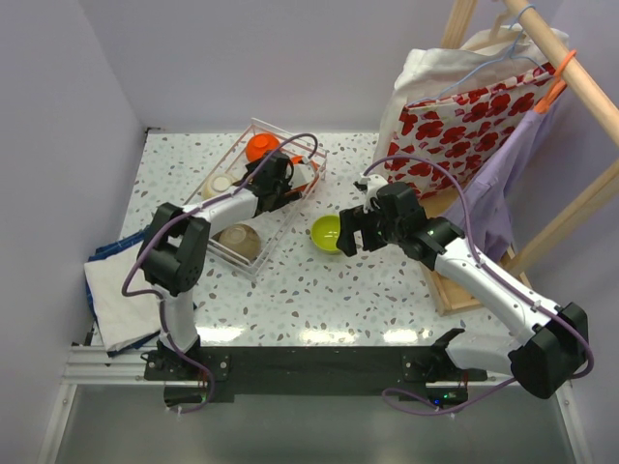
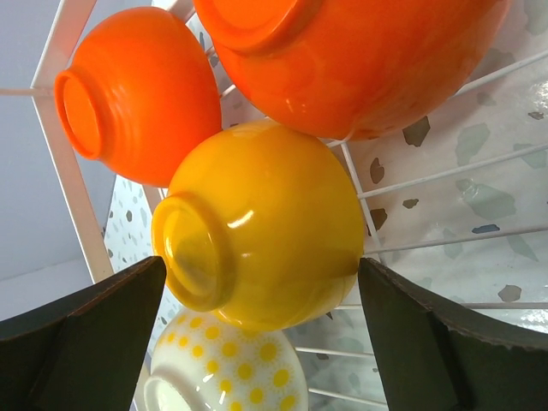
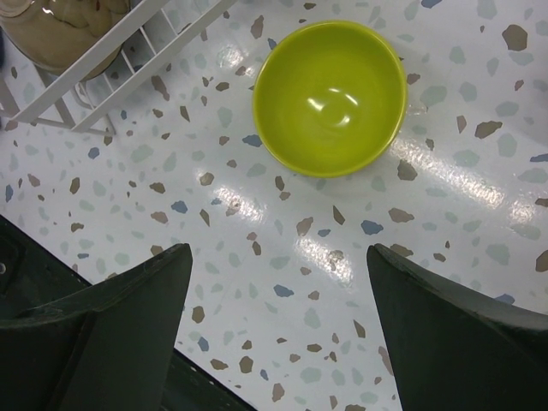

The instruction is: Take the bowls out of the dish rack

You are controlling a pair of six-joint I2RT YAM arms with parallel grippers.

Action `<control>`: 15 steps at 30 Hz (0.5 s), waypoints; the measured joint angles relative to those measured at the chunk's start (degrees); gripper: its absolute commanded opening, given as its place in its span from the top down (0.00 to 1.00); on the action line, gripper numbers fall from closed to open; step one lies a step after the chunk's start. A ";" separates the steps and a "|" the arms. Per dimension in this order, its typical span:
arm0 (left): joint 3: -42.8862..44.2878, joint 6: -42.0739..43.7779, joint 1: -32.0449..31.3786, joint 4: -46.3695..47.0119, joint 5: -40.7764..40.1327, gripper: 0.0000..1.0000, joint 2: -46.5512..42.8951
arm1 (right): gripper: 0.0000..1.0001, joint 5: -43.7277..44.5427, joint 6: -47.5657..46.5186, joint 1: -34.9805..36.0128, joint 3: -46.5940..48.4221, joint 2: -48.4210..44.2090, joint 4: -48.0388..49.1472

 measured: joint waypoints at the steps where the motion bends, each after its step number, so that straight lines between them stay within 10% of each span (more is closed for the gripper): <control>1: 0.00 0.04 -0.02 0.04 -0.11 0.00 0.00 | 0.12 -0.02 0.00 0.00 -0.02 -0.02 0.02; 15: -0.79 4.96 0.04 0.50 0.24 0.00 -0.92 | 0.12 -0.15 0.04 0.00 -0.57 -0.20 0.26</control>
